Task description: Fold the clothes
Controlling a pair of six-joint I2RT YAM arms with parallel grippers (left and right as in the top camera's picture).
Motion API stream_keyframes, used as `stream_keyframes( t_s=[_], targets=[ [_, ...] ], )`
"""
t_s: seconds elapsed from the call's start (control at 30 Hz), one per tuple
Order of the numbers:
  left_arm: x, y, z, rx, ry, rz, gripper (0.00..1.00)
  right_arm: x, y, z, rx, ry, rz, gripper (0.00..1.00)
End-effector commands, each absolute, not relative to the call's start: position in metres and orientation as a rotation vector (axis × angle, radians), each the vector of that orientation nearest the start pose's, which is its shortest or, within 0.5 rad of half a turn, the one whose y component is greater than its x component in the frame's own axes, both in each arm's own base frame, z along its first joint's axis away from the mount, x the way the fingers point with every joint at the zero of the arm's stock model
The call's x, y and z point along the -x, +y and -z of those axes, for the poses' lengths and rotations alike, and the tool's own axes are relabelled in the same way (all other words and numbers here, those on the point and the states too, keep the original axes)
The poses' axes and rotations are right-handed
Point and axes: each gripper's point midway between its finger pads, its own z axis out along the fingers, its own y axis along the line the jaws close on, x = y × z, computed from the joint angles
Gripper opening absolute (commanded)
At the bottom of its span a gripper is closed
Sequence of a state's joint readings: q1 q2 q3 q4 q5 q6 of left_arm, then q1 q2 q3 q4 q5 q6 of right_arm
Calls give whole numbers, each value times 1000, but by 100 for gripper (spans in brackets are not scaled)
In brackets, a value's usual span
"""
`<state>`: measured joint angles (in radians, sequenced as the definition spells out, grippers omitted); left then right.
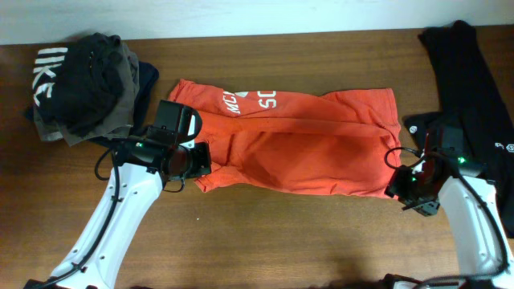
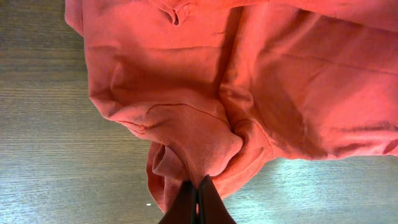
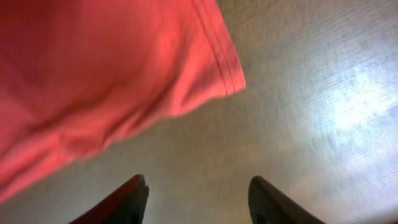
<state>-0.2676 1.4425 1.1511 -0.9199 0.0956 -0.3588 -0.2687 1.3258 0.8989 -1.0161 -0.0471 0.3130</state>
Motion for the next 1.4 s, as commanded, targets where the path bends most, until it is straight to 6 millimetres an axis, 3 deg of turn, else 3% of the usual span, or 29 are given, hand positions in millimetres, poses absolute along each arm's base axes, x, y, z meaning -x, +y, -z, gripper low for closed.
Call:
stream_keyframes(
  t_s=[0.0,0.33,0.53,0.7,0.73,0.9,1.03,1.23,1.37],
  targets=[
    [-311,-100,-136,81,2799,267,1,-229,-61,-57,-943,2900,-27,56],
    [-311,-100,-136,82,2799,267,1,-239,-66,-7,-1052,2975,6,56],
    [-311,-100,-136,82,2799,267,1,-242,-69,8,-1121,2973,27,54],
    [-311,-100,-136,82,2798,264,1,-245,-75,10,-1135,2947,69,43],
    [-312,-99,-136,84,2796,253,1,-247,-77,10,-1131,2938,76,32],
    [-313,-92,-135,95,2788,195,1,-248,-80,10,-1125,2930,107,4],
    [-315,-83,-135,129,2788,179,1,-241,-83,1,-1127,2936,146,4],
    [-305,-54,-137,249,2824,144,1,-233,-81,-42,-1091,2896,135,4],
    [-295,-46,-140,279,2842,133,1,-223,-78,-71,-1077,2848,126,4]
  ],
)
